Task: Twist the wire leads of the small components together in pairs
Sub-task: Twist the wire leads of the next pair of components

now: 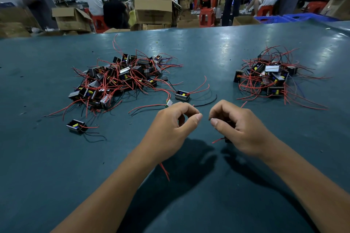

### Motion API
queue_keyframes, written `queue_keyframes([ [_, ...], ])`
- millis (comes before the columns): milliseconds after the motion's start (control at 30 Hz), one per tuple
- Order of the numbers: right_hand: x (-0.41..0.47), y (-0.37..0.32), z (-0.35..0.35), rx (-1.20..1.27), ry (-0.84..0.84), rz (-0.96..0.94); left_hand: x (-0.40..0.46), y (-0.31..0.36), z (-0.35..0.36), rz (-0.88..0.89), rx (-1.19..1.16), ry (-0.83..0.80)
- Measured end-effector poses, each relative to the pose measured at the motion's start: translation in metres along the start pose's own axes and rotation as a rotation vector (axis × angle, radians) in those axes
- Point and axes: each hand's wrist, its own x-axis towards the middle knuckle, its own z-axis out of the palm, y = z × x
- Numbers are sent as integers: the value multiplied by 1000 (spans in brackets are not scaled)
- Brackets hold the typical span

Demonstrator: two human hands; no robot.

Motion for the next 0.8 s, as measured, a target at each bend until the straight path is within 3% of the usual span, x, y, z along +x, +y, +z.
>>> queue_keyframes([
  [267,-2,2,3,12,-97,-8,-3,2,6,23,-1,-94],
  [800,0,4,4,-79,-53,-36,-1,1,5,102,138,-58],
])
